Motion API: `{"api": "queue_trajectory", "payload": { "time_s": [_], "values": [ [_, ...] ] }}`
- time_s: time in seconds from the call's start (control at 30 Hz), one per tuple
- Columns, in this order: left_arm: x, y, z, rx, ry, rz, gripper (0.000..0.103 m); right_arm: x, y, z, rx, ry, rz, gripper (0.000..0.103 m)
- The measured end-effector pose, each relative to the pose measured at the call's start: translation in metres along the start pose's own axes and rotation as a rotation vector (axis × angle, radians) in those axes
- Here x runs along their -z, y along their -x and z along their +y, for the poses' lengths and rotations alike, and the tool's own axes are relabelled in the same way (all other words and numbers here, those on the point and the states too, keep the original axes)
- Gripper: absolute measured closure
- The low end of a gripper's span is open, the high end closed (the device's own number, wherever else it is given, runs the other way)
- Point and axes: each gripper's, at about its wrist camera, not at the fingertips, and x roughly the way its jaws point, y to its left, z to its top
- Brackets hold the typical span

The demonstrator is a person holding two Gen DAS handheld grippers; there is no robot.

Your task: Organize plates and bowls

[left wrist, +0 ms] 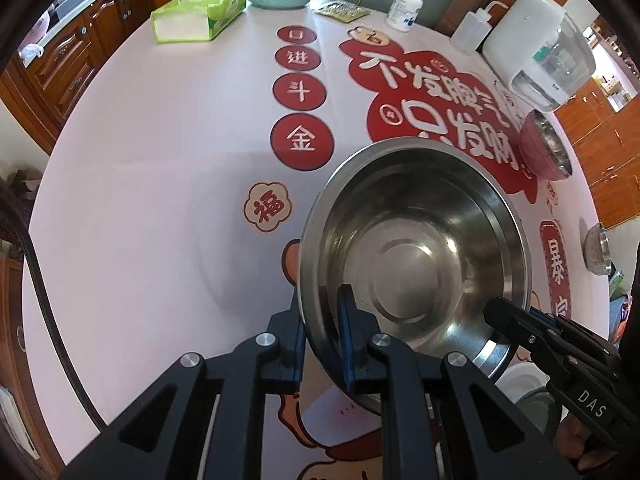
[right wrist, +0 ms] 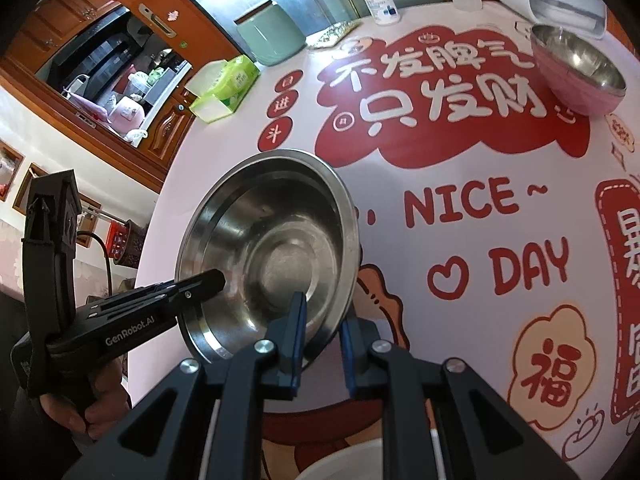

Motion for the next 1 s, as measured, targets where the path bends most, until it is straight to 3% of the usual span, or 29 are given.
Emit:
{"api": "queue_trajectory", "payload": {
  "time_s": [0.57,1.0],
  "values": [
    [0.032,0.068,-0.038,0.018,-0.086,-0.087,0.09,0.035,0.071,0.002,-0.005,0.011,-0.13,0.088],
    [0.067,0.097,-0.093,0.024,-0.16,-0.108,0.089,0.068,0.124,-0.029,-0.014,-0.016,-0.189,0.088]
  ]
}}
